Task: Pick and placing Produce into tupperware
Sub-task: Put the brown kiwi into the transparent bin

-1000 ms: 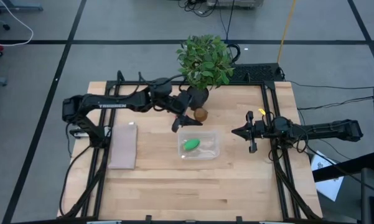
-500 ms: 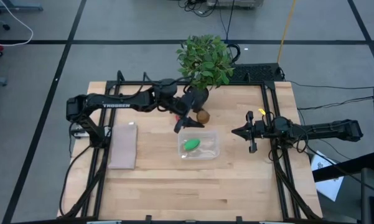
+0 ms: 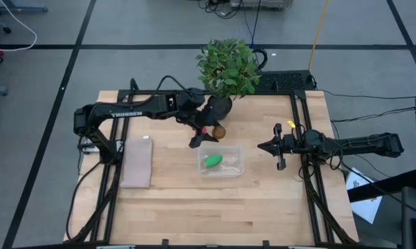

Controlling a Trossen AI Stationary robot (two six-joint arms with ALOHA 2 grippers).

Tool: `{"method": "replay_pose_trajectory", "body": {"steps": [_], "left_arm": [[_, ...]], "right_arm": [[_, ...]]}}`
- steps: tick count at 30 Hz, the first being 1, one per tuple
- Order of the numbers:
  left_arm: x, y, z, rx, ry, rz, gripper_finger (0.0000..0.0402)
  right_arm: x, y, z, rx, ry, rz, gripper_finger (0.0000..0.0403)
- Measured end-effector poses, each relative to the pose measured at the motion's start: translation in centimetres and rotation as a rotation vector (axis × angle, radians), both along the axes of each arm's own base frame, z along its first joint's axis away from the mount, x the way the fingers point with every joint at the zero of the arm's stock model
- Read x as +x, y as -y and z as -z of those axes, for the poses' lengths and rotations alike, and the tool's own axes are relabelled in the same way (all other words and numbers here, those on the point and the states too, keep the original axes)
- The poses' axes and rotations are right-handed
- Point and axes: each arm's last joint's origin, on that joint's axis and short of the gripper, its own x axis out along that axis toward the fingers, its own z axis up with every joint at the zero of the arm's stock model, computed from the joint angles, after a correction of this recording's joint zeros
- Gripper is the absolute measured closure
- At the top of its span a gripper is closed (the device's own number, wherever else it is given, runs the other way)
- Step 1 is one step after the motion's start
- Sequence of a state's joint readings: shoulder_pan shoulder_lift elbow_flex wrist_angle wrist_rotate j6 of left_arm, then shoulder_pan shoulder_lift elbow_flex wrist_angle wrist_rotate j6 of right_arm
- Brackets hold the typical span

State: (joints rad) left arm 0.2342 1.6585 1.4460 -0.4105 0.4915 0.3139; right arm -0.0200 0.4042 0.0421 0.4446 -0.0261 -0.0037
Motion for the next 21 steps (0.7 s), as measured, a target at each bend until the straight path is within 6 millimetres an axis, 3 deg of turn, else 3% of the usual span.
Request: {"method": "replay_pose_trajectory", "body": {"steps": [11,21], "left_arm": [[0.2,-0.2,0.8,0.041,-0.042,0.002,0.0161],[4.0,-0.3,2.2,0.084,-0.199,0.018,0.0161]], "right_arm": [[0.0,0.0,0.0,-0.005,0.0,0.0,0.0403],[0.0,0.0,-0.1,-0.009,0.014,0.0,0.0403]]}}
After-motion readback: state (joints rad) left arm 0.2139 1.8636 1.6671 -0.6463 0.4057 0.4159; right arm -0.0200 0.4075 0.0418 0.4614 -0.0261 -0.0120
